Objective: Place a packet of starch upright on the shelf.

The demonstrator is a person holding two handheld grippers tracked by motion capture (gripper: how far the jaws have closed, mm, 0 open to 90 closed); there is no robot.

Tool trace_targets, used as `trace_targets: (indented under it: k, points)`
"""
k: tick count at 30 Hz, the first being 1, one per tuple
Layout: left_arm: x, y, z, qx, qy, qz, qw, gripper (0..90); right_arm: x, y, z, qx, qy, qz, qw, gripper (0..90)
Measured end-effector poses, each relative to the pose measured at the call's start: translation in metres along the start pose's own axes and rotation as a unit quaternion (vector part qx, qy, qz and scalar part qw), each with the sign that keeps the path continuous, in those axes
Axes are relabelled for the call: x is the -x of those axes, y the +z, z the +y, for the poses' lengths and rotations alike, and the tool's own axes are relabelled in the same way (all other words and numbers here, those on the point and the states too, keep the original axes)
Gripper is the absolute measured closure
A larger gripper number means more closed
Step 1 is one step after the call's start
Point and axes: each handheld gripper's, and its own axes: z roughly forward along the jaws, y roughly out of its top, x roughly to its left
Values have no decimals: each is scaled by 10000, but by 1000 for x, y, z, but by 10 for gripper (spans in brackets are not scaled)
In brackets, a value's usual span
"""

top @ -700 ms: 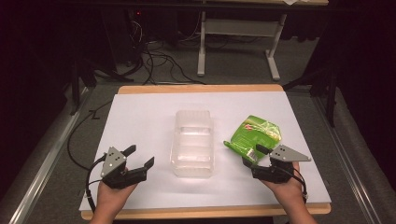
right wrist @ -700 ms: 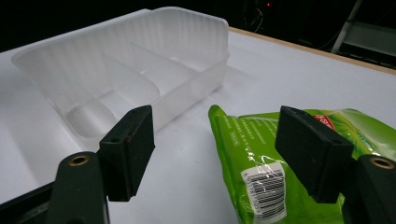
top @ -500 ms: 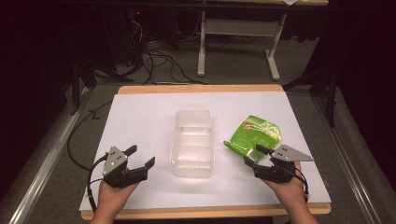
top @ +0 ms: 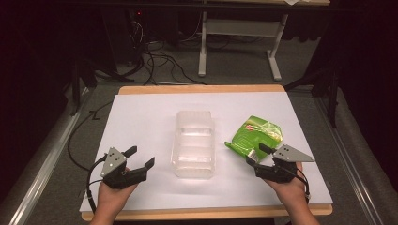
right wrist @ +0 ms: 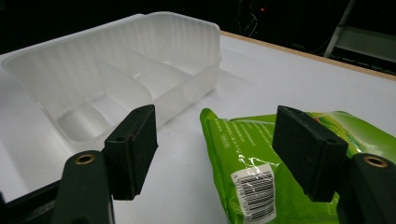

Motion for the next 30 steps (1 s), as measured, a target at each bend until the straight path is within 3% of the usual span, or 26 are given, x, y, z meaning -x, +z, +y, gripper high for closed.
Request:
trace_targets:
  k: [4,13,14,16,17,19,21,23,26,27,30]
  points:
    - [-2,3,-2,-68,8,2,10000,236,5,2,1,-4,-23,-40,10000,270]
    - [-6,10,-8,-295,67,66,9995,257,43,19,13,-131,434,-434,9980,233]
    - [-8,11,-9,-343,74,71,9994,260,54,25,13,-246,593,-569,9963,215]
    - [-9,11,-10,-337,47,93,9994,261,60,28,13,-305,679,-654,9951,210]
    - [-9,11,-10,-336,49,82,9994,260,71,35,12,-417,780,-784,9930,212]
    - [-8,11,-10,-334,54,46,9994,260,77,38,11,-491,821,-843,9918,211]
    - [-8,11,-10,-357,77,68,9993,271,92,46,8,-650,1009,-977,9880,204]
    - [-8,11,-10,-364,69,77,9993,280,97,48,7,-682,1073,-1010,9867,200]
    - [-9,9,-10,-293,91,99,9995,279,114,54,0,-898,1206,-1214,9811,174]
    - [-9,9,-10,-293,91,99,9995,279,114,54,0,-898,1206,-1214,9811,174]
    - [-10,9,-10,-308,34,60,9995,277,129,55,-7,-936,1430,-1380,9756,166]
